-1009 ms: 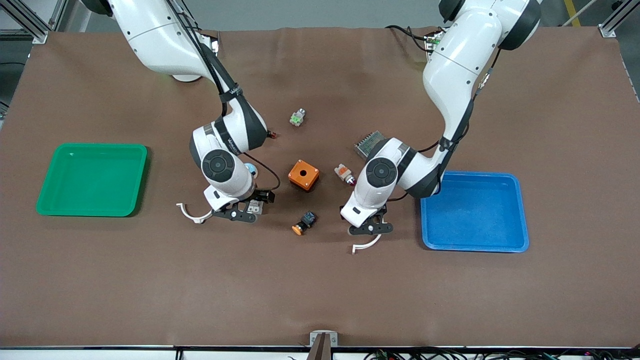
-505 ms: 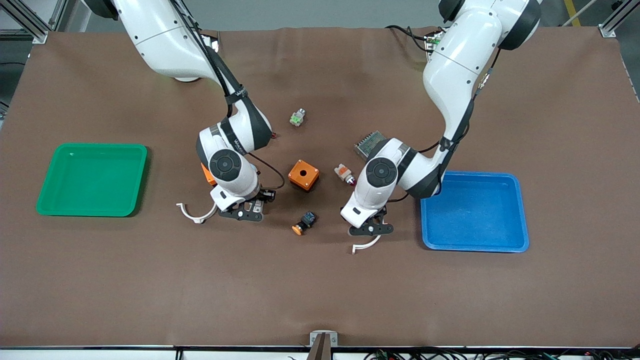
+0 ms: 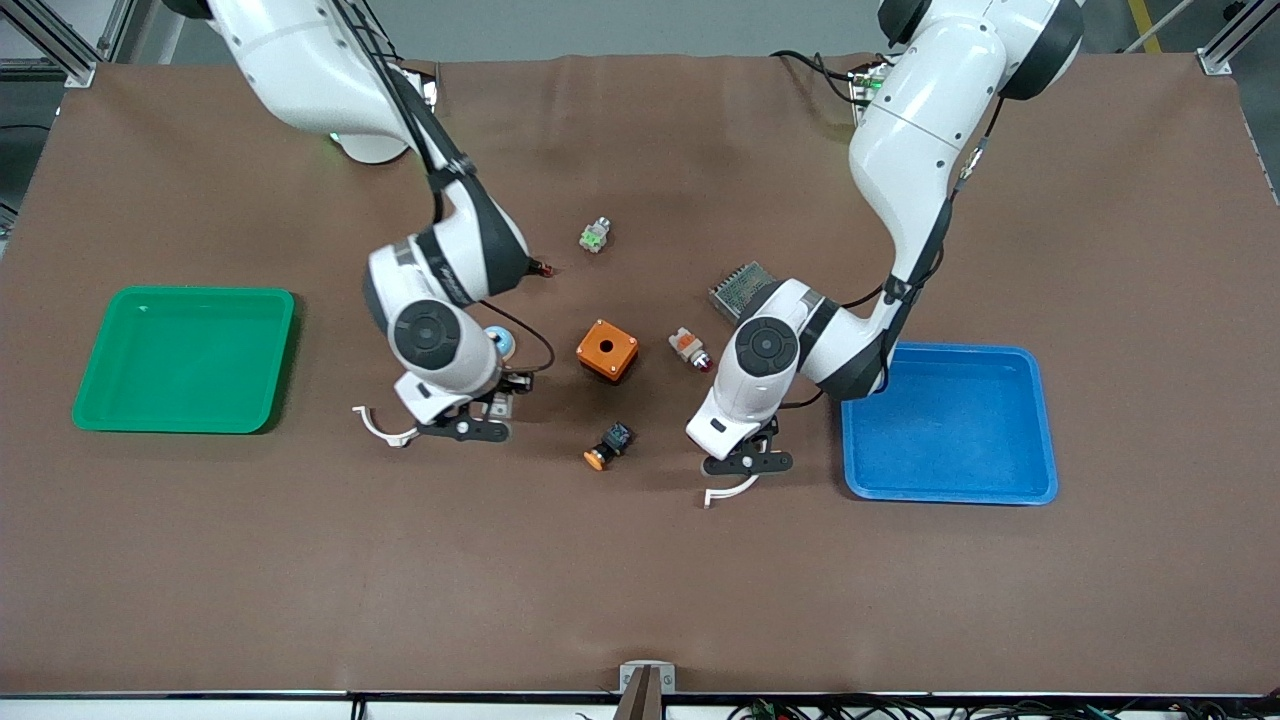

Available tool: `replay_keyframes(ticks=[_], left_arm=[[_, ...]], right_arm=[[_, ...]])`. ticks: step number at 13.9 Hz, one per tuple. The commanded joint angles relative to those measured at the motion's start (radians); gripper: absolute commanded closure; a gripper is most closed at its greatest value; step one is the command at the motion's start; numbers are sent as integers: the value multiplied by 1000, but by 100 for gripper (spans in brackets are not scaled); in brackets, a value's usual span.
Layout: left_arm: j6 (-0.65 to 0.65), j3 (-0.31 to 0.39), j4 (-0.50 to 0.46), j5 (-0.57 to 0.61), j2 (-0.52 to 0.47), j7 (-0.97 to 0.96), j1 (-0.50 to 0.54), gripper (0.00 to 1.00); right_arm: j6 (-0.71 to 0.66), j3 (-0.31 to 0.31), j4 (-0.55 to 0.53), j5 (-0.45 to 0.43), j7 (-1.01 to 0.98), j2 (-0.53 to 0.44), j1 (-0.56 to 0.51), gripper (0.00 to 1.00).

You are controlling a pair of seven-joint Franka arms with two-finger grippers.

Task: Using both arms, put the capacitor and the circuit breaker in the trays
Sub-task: 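Carry the capacitor to the blue tray while the right gripper carries the breaker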

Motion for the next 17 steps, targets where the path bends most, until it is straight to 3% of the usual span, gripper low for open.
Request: replay_keyframes(ticks=[1,4,6,9,13,17], left_arm=[[-4,8,11,20,-16,-20,-9,100],[-68,37,0,25,-102,-17,19,100],[-160,34,-16,25,-186,-2,82,100],[-191,34,-154,26,-306,81,175,100],[-176,29,-366,31,-410,311,351,100],[5,29,-527,31,-410,377,450,100]], right_arm=[[-200,13,4,-13,-125,-178,-133,82],[-412,13,125,-13,-370,-219,-351,81],[-437,13,163,-48,-543,-214,-500,81],[-374,13,163,-139,-722,-199,-664,80],[-244,13,150,-139,-907,-96,-824,80],[-135,13,109,-140,-957,-6,-875,80]])
